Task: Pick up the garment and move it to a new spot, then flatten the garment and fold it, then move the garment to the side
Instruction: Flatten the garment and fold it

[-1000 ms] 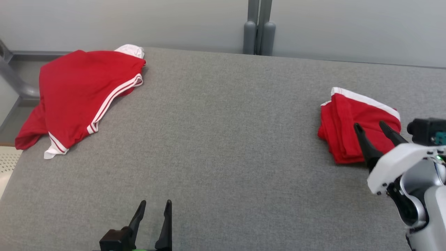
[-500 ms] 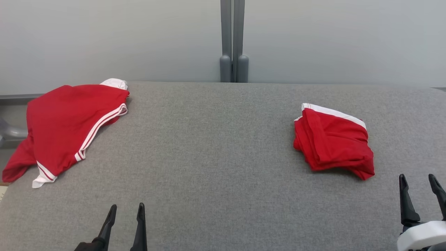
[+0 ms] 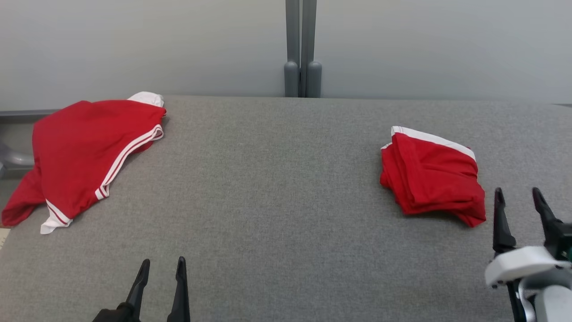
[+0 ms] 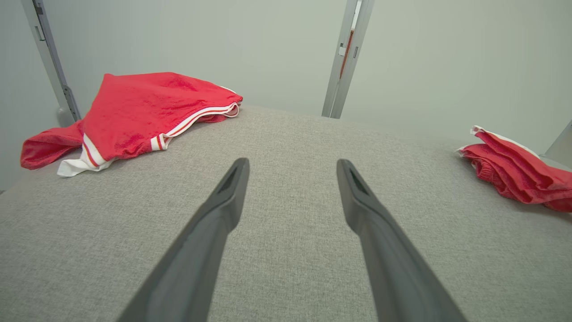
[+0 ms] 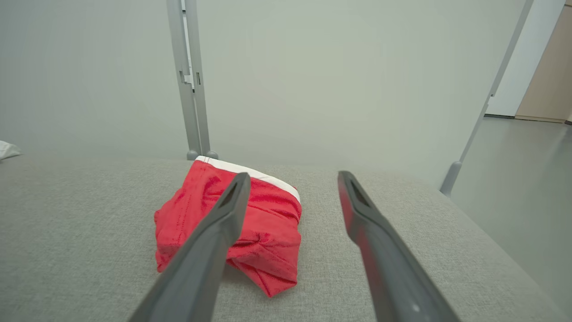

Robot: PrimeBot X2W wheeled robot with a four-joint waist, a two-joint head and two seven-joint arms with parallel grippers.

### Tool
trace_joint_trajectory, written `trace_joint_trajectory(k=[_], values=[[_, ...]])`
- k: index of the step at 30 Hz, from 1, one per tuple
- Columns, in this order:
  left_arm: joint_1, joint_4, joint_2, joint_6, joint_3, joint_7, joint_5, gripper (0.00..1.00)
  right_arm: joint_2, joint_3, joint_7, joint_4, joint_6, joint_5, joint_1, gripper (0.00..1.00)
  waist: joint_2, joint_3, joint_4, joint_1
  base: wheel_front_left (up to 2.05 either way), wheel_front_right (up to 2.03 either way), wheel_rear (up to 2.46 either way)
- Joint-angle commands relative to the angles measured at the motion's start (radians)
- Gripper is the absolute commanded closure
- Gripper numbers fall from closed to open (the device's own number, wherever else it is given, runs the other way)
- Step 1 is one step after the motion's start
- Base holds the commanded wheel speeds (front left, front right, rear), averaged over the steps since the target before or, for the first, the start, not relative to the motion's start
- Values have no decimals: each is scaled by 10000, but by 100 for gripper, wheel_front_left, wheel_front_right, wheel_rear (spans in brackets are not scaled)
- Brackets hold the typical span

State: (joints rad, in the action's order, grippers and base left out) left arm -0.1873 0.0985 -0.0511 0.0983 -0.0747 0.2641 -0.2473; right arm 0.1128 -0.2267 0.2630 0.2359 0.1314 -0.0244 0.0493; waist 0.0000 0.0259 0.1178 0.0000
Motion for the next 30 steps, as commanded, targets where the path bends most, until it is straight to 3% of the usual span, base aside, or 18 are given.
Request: trace_joint_trajectory(k=[1, 2, 3, 5, 11, 19, 30], values=[[347, -21, 1, 75, -90, 2, -70, 0, 15, 200, 24, 336, -14, 367, 665, 47, 0, -540, 194, 0, 0, 0, 0], [480, -18, 1, 81, -129, 2, -90, 0, -18, 309, 24, 593, -14, 543, 1084, 56, 0, -753, 239, 0, 0, 0, 0], [609, 8, -1, 120, -186, 2, -115, 0, -97, 331, 23, 1045, -14, 686, 1578, 76, 0, -979, 292, 0, 0, 0, 0], [781, 76, -2, 164, -308, 2, -145, 0, -157, 360, 23, 1915, -14, 1191, 2337, 100, 0, -1311, 410, 0, 0, 0, 0], [1486, 265, -3, 259, -577, 2, -190, 0, -401, -709, 23, 3959, -14, 2545, 4296, 100, 0, -2203, 993, 0, 0, 0, 0], [2021, 520, -3, 326, -599, 2, -231, 0, -575, -1889, 25, 5397, -14, 3965, 5102, 100, 0, -2774, 1425, 0, 0, 0, 0], [1918, 673, -4, 343, -631, 2, -261, 0, -608, -183, 24, 4955, -14, 2148, 4181, 100, 0, -2570, 1199, 0, 0, 0, 0]])
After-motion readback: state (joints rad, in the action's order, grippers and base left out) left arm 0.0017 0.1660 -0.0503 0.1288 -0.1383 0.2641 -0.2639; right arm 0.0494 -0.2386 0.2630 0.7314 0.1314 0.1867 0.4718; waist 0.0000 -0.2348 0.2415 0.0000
